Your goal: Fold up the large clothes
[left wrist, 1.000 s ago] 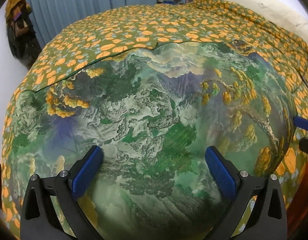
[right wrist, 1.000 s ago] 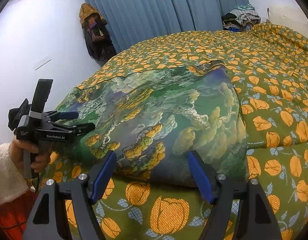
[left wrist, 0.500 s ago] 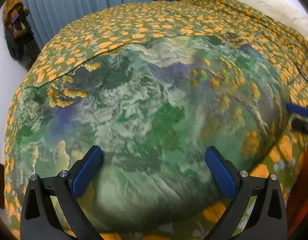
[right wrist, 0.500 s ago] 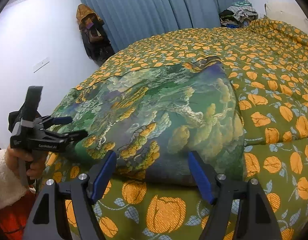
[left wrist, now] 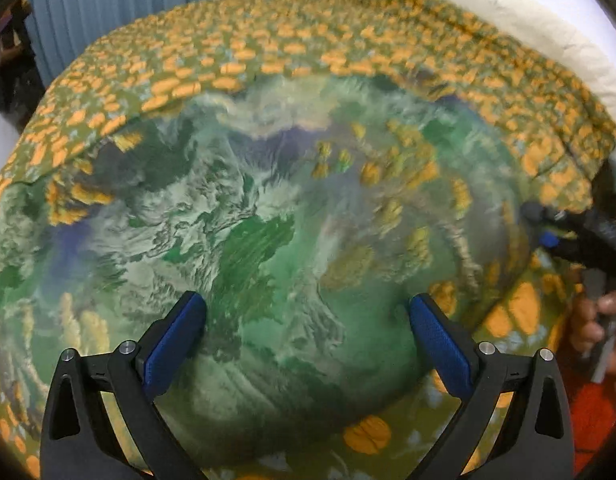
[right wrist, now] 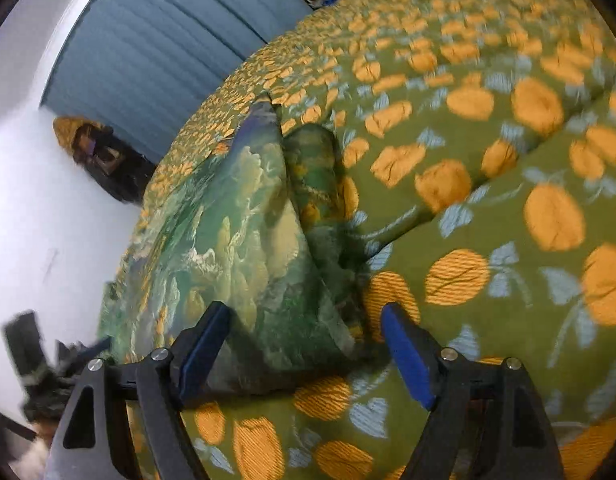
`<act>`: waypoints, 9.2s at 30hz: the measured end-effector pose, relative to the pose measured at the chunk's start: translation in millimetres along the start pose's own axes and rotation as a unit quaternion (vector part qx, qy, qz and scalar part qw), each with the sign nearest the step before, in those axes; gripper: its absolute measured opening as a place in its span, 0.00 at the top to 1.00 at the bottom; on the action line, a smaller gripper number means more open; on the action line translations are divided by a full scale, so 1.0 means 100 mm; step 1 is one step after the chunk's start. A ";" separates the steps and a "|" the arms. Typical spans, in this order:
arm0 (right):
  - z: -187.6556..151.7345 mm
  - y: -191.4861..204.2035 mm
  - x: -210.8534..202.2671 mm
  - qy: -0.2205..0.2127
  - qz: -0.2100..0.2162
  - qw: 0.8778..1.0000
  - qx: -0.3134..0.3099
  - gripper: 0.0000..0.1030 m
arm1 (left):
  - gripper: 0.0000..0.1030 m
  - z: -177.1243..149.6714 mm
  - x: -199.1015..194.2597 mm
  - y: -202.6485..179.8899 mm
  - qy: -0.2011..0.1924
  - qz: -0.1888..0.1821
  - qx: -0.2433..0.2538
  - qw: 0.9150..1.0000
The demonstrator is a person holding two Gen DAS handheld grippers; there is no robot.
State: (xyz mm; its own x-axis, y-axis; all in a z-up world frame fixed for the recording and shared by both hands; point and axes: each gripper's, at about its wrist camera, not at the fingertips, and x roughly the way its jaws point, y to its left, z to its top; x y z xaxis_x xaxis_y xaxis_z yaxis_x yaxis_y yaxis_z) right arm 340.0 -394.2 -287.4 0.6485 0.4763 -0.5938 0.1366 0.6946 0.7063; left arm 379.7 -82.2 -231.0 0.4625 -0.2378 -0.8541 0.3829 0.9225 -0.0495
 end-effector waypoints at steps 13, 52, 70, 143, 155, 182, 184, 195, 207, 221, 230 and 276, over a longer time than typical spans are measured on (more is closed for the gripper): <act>0.08 -0.06 -0.02 0.005 0.034 0.999 0.001 0.65 | 0.01 0.05 -0.03 -0.03 0.007 0.013 0.015 1.000; -1.18 2.50 -0.70 -0.104 0.056 0.876 -0.467 0.44 | 0.71 1.01 -0.92 -0.01 0.116 -0.007 0.074 0.990; -0.71 3.01 0.48 0.016 0.043 0.904 -0.424 0.52 | 0.67 0.24 -1.04 2.01 0.065 -0.078 -0.116 0.988; -1.33 3.11 0.87 0.150 -0.027 0.909 -0.388 0.49 | 0.48 -0.50 -0.22 2.87 0.028 -0.161 -0.241 0.957; -1.48 2.79 1.59 0.193 -0.094 0.908 -0.360 0.40 | 0.46 -0.57 -0.13 2.92 0.010 -0.171 -0.239 0.956; -1.14 2.90 0.38 0.044 -0.113 0.927 -0.354 0.28 | 0.03 -0.54 -1.46 2.54 -0.072 0.191 -0.152 0.967; -1.15 2.91 0.39 0.043 -0.117 0.926 -0.357 0.28 | 0.03 -0.55 -1.46 2.51 -0.070 0.194 -0.148 0.967; -1.21 2.88 0.42 0.050 -0.120 0.924 -0.361 0.28 | 0.03 -0.45 -1.53 2.35 -0.068 0.229 -0.123 0.963; -1.06 2.79 0.36 0.039 -0.081 0.938 -0.334 0.28 | 0.05 -0.45 -1.22 3.09 -0.002 -0.188 -0.274 0.943; -0.57 2.17 1.59 0.207 0.107 0.969 -0.080 0.28 | 0.00 -0.82 -0.19 3.41 0.028 -0.253 -0.300 0.919; -0.60 2.26 2.17 0.230 0.166 0.957 -0.054 0.12 | 0.00 -0.70 0.00 3.46 0.017 -0.263 -0.291 0.920; 1.02 2.54 2.34 0.125 0.116 0.961 -0.218 0.08 | 0.19 0.01 -0.46 3.02 -0.092 -0.131 -0.209 0.965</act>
State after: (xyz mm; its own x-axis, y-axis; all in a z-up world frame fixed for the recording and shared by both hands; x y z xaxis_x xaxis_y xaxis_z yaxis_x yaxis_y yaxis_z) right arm 602.6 -161.6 -207.9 0.4167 0.7222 -0.5521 -0.3515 0.6881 0.6348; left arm 475.1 206.9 -206.1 0.5431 -0.4934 -0.6794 0.1684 0.8567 -0.4876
